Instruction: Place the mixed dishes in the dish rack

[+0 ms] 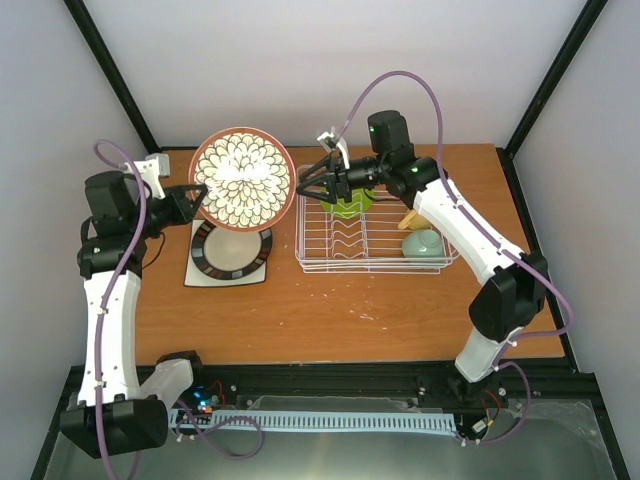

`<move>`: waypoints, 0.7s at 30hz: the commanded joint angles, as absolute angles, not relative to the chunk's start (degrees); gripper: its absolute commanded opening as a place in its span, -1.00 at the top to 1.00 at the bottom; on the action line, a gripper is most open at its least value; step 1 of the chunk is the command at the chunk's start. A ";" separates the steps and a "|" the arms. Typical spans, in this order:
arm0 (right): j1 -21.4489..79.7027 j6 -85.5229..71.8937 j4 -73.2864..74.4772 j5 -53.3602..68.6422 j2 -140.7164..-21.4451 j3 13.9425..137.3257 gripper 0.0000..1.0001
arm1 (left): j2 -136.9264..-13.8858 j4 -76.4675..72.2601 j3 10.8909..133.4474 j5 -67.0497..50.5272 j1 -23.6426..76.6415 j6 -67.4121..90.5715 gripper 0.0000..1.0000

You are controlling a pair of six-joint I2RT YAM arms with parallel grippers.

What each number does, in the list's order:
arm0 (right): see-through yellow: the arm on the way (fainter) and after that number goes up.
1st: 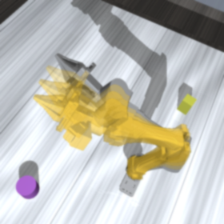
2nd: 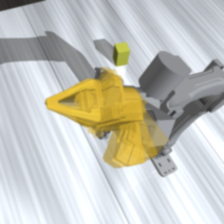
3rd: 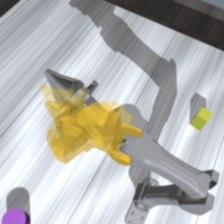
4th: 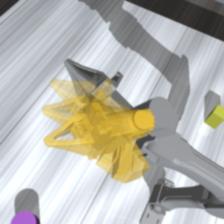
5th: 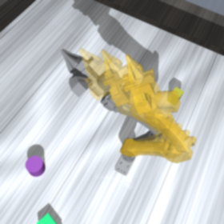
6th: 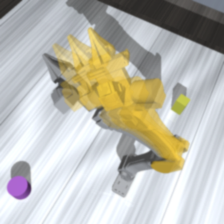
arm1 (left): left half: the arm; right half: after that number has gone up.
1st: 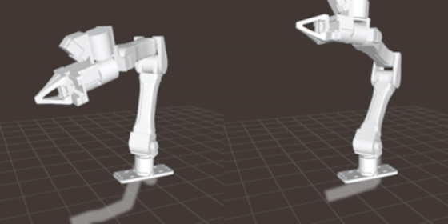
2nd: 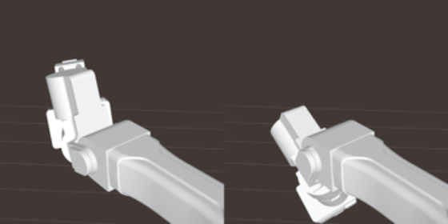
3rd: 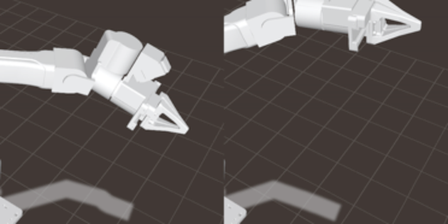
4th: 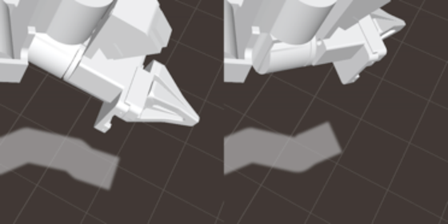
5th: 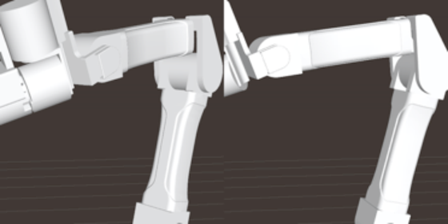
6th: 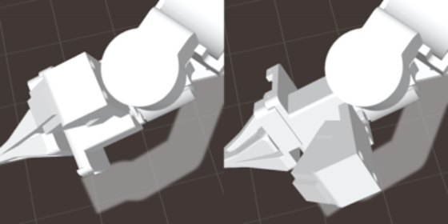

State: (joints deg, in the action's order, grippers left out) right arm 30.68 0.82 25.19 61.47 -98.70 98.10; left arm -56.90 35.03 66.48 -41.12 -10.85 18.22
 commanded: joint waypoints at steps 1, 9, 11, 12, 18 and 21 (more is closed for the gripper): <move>29.18 0.20 23.84 60.38 -95.91 96.36 0.05 | -55.74 29.54 71.87 -45.30 -10.69 18.98 0.99; 28.97 -4.53 17.95 62.83 -97.35 95.88 0.04 | -55.16 28.78 71.51 -47.06 -10.71 20.35 0.99; 28.98 -6.64 15.40 63.96 -98.02 96.02 0.04 | -54.86 28.47 71.05 -47.39 -10.72 20.82 0.99; 29.00 -7.71 13.98 64.50 -98.39 96.06 0.05 | -54.68 28.06 70.64 -47.70 -10.66 21.20 0.99; 29.04 -10.70 11.40 65.55 -102.23 98.92 0.04 | -53.32 24.67 66.78 -49.57 -10.64 23.81 0.99; 29.31 -11.38 10.66 65.94 -103.80 100.25 0.04 | -53.40 24.57 66.79 -50.01 -10.69 23.97 0.99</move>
State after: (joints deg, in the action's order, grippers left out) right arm 28.95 -9.02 13.32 64.88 -101.58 97.78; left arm -55.37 32.40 65.39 -45.23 -10.85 20.64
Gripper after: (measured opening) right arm 0.478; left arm 0.055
